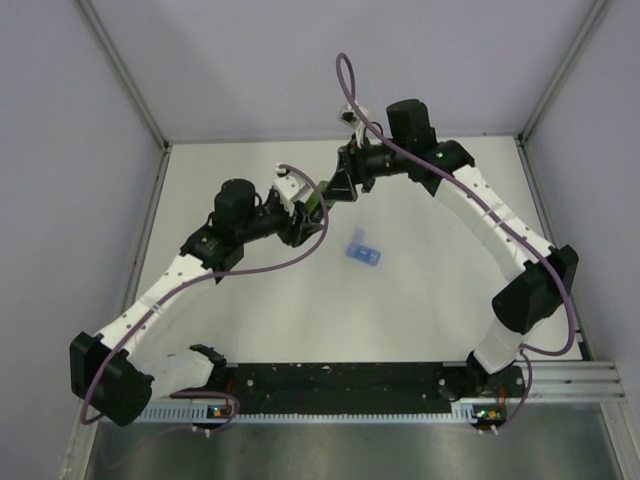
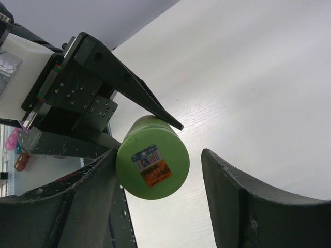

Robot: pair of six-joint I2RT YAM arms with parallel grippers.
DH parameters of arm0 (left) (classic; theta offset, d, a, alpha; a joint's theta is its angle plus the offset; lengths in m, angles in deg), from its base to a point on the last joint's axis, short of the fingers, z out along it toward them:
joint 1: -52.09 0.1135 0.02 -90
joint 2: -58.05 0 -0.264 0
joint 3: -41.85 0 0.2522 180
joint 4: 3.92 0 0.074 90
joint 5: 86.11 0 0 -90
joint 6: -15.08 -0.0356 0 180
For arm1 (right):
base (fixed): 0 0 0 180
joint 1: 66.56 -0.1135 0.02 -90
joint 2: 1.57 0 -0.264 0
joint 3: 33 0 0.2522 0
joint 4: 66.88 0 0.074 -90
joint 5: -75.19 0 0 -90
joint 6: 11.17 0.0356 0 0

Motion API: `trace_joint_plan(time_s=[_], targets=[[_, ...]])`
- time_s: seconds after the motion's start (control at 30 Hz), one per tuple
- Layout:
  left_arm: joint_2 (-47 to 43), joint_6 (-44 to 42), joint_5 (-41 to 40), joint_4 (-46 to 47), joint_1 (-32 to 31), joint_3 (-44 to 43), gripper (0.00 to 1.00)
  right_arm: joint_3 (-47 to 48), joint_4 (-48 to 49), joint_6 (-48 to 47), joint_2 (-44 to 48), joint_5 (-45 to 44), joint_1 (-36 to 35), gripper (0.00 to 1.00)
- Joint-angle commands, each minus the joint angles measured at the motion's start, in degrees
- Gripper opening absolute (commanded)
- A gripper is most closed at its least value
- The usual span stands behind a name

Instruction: Sort the pills into containers

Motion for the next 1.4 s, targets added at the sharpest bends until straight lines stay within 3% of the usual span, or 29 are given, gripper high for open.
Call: trace_joint_plan(time_s=[0.0,0.13,0.23,0.4,0.57,0.73,0.77,0.9,0.97,1.0,1.2,1.37], targets=[[-1.79,-0.25,-0.44,4.23,-0.32,0.26,0.00,-0.68,2.26,0.58,2.70,1.79,0.77,0.61],[-1.79,-0.17,-0.44,4.32,-0.32,0.00,0.00,-1.82,2.52,-0.03,2.79,3.19,0.68,0.42],[-1.62,0.09,2.53,4.23,-0.32,-0.44,0.00,-2.08,2.44,-2.74,3.14,5.73,0.77,0.19],[-1.36,-1.13,18.41,0.20,0.21,-2.28,0.00,-3.31,-0.28,-21.26,7.18,9.96,0.68,0.13],[2.06,-4.81,35.22,-10.07,0.65,-7.55,0.00,-7.61,-2.74,-39.81,12.72,6.02,-0.81,0.20],[6.38,-7.90,40.43,-18.10,0.74,-12.48,0.00,-9.38,-5.90,-50.91,16.06,1.97,-2.22,0.23],[6.38,-7.90,40.00,-17.40,0.74,-12.22,0.00,-8.77,-7.13,-52.31,16.15,1.62,-2.40,0.27],[5.15,-5.62,36.13,-13.35,0.65,-10.73,0.00,-8.94,-8.46,-53.38,16.94,-0.58,-2.40,0.64],[4.62,-4.65,34.20,-12.03,0.65,-10.46,0.00,-9.55,-8.37,-52.07,17.64,-0.94,-2.40,0.82],[4.27,-4.48,32.88,-11.51,0.74,-10.46,0.00,-9.82,-8.29,-51.19,17.73,-0.85,-2.48,0.84],[2.51,-2.98,24.80,-7.56,0.65,-8.88,0.00,-11.14,-1.62,-34.78,18.09,1.60,-2.31,0.87],[0.76,0.00,13.55,-2.55,0.56,-6.42,0.00,-9.38,3.57,-20.27,16.34,3.19,-2.31,0.87]])
